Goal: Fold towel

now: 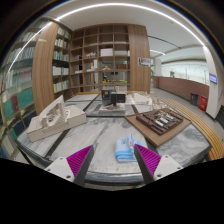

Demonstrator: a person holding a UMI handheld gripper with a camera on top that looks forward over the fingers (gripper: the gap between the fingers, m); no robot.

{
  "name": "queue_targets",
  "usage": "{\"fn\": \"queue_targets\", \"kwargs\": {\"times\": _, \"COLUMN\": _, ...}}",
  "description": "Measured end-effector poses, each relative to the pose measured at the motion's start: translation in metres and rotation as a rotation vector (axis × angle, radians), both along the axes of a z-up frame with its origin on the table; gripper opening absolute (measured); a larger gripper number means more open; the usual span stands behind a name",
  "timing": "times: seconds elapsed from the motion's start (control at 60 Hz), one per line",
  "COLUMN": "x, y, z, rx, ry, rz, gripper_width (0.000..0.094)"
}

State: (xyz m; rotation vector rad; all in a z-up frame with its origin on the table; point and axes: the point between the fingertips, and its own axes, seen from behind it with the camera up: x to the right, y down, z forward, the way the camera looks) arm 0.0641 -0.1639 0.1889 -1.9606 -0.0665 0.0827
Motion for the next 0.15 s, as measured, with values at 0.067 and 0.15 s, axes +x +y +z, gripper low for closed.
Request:
{"fn": "queue_targets", "kwargs": {"times": 0.067, "x": 0.0056, "y": 0.0000, "z": 0.0009, "rx": 0.006, "ry": 0.006, "rz": -0.026, "gripper_width": 0.0850}}
{"fn": "queue_targets", "kwargs": {"times": 0.15, "x": -0.0007, "y": -0.0008, "z": -0.0011, "rx": -0.005, "ry": 0.061, "rz": -0.010, "gripper_width": 0.0836}}
